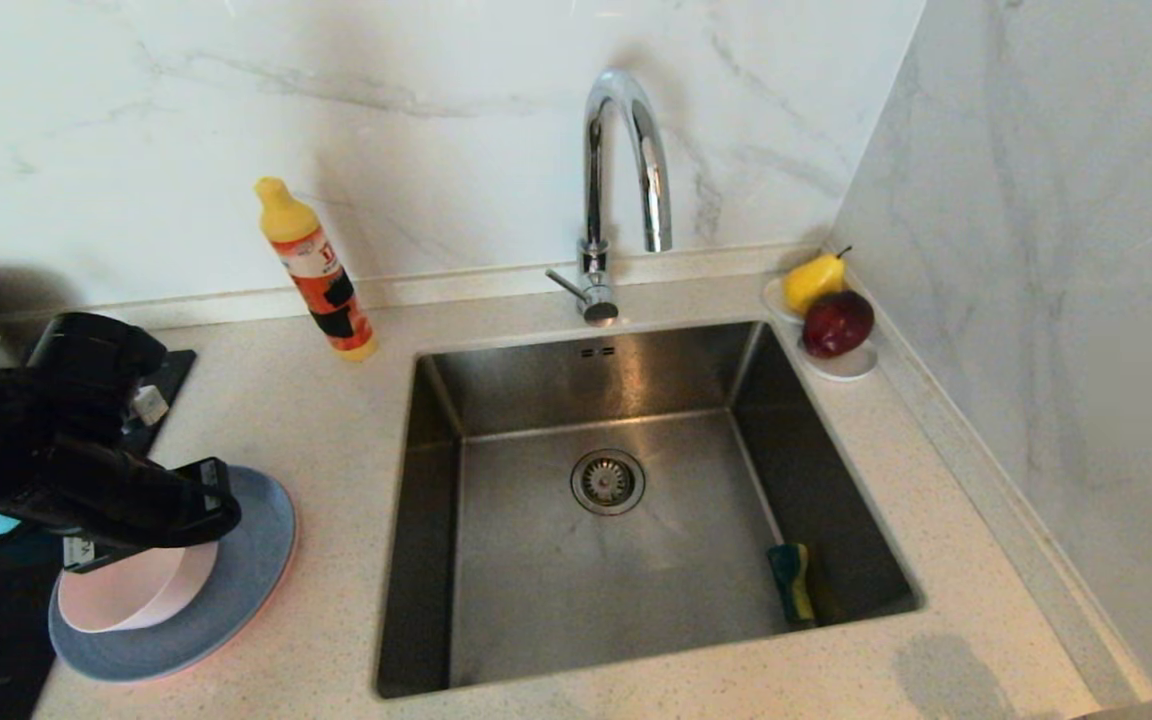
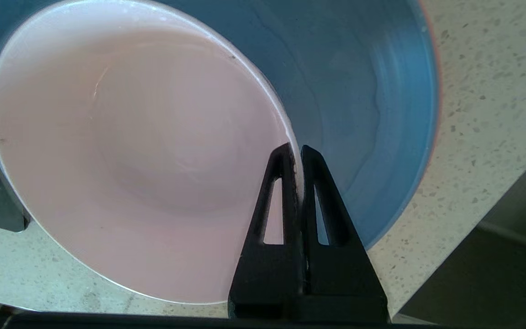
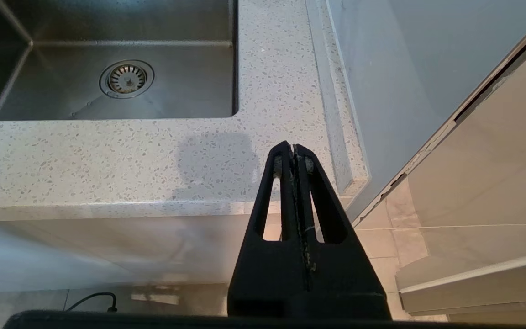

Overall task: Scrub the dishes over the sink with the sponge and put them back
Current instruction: Place the bowl on the plate, then place the bowl on the bowl

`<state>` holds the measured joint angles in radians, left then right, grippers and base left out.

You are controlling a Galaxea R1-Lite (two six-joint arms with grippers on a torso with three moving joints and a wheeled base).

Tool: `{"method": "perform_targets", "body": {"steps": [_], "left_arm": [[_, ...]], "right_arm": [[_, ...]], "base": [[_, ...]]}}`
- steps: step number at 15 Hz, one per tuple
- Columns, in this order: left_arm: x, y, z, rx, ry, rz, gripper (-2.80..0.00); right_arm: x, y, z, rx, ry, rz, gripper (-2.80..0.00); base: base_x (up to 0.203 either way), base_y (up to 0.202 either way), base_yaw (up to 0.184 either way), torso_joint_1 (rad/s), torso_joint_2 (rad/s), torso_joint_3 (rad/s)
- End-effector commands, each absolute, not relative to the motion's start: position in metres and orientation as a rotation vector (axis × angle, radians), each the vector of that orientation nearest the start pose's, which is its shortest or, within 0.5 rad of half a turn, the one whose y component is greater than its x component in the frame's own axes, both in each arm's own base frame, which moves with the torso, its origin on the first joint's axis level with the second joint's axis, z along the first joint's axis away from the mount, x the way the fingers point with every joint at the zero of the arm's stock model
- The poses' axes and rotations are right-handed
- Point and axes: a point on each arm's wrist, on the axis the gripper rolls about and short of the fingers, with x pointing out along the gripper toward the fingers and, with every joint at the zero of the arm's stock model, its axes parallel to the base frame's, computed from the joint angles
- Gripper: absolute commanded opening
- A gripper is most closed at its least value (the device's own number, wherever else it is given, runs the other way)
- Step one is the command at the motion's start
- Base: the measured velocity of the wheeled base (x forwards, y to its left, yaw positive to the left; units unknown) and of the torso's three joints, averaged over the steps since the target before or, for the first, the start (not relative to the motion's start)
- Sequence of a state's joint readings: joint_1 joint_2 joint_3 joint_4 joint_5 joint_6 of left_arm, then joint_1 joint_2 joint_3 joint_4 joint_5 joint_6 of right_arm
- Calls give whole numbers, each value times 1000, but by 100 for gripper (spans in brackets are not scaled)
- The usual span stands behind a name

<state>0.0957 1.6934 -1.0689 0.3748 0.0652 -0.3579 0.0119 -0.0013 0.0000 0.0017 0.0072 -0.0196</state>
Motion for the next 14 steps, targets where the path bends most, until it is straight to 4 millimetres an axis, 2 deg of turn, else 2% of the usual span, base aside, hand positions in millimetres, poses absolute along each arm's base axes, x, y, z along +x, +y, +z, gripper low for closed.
{"method": "perform_targets", "body": {"steps": [1,5,9,10,11,14], "left_arm": [[276,28,174,-352,951,325,0],[268,27,191,-372,888,312,0],[252,37,238,-418,733,342,0],[250,42,244,-426,717,362,-82],[249,50,249,-434,704,390,-280],[251,75,256,-452,675,464,-280]], "right_arm": [[-23,0,75,-20,-2,20,-280],[-23,0,75,-20,-2,20,-280],[-23,0,75,-20,-2,20,-280],[-23,0,75,-20,-2,20,-280],[-23,0,75,-20,-2,20,-280],[-23,0,75,-20,-2,20,-280]], "base": [[0,0,0,0,0,0],[0,0,0,0,0,0],[0,0,0,0,0,0],[0,0,0,0,0,0],[0,0,0,0,0,0],[0,0,0,0,0,0]]}}
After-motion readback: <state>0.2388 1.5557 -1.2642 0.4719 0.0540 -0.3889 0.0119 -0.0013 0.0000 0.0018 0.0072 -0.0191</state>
